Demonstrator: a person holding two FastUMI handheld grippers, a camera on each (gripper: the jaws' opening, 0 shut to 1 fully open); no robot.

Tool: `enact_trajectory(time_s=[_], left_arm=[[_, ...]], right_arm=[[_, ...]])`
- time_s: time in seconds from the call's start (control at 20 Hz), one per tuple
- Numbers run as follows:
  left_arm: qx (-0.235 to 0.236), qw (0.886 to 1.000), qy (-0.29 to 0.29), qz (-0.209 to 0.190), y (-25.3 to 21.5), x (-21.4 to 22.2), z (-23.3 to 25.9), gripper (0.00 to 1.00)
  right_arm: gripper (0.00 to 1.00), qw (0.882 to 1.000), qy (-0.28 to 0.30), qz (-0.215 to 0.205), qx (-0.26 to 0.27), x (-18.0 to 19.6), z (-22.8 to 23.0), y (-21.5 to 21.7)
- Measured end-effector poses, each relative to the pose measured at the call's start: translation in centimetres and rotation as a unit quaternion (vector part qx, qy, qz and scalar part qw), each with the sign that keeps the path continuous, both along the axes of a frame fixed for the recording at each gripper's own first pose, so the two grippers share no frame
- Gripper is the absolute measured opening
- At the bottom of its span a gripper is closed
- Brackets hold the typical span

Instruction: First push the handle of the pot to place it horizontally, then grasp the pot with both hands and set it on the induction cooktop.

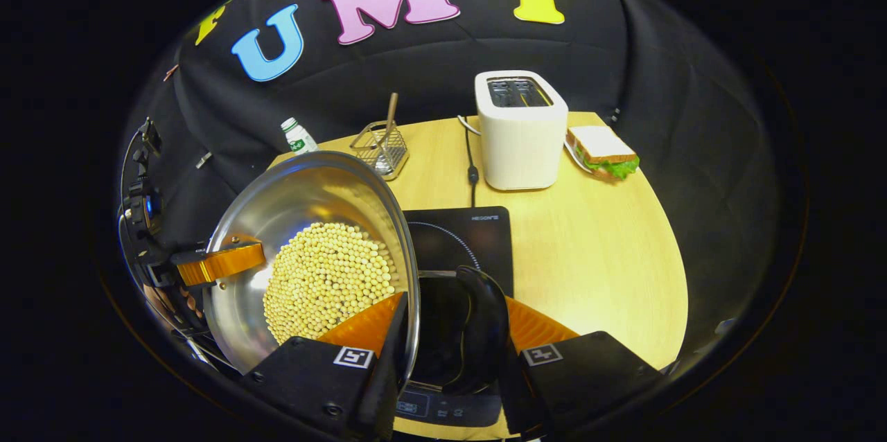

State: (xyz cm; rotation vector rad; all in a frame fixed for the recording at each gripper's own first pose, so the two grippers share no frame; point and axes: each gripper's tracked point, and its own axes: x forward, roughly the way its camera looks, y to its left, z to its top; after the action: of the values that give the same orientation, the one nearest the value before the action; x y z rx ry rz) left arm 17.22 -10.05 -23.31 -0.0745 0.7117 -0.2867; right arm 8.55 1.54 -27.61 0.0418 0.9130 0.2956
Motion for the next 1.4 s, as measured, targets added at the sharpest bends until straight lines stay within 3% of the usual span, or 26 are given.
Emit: enact_trajectory(time_s=[0.45, 0.5, 0.6, 1.05, 1.1, 1.15, 1.2, 1.25, 1.4], left_arm=[[-0.002, 1.0, 0.024, -0.001, -4.6, 2.8, -3.7, 0.63], [0.0, 1.0, 0.027, -0.001, -4.7, 3.2, -4.1, 0.63], [0.0, 0.999, 0.032, 0.001, -4.8, 3.8, -4.7, 0.63], [0.005, 0.998, 0.059, 0.009, -4.0, 5.1, -7.1, 0.61], [0.003, 0.998, 0.059, 0.009, -4.0, 5.3, -7.1, 0.65], [0.001, 0.998, 0.061, 0.008, -4.1, 5.4, -7.3, 0.64], [-0.003, 0.998, 0.063, 0.009, -4.2, 5.4, -7.5, 0.64], [-0.009, 0.998, 0.065, 0.012, -4.3, 5.5, -7.6, 0.65], [0.002, 0.997, 0.07, 0.013, -4.1, 5.3, -7.8, 0.65]], right_arm=[[0.63, 1.0, 0.028, -0.006, -0.009, 3.0, -3.4, -4.0], [0.58, 0.999, 0.03, -0.006, -0.01, 3.4, -3.7, -4.1], [0.63, 0.999, 0.035, -0.006, -0.009, 4.1, -4.4, -4.2], [0.63, 0.998, 0.055, -0.003, 0.009, 5.4, -6.5, -3.2], [0.63, 0.999, 0.051, -0.006, 0.012, 5.7, -6.5, -3.2], [0.58, 0.999, 0.05, -0.008, 0.014, 5.9, -6.4, -3.2], [0.63, 0.999, 0.044, -0.01, 0.016, 6.0, -6.2, -3.2], [0.58, 0.999, 0.037, -0.01, 0.017, 6.3, -6.2, -3.3], [0.63, 0.999, 0.044, -0.017, 0.019, 6.2, -6.2, -3.4]])
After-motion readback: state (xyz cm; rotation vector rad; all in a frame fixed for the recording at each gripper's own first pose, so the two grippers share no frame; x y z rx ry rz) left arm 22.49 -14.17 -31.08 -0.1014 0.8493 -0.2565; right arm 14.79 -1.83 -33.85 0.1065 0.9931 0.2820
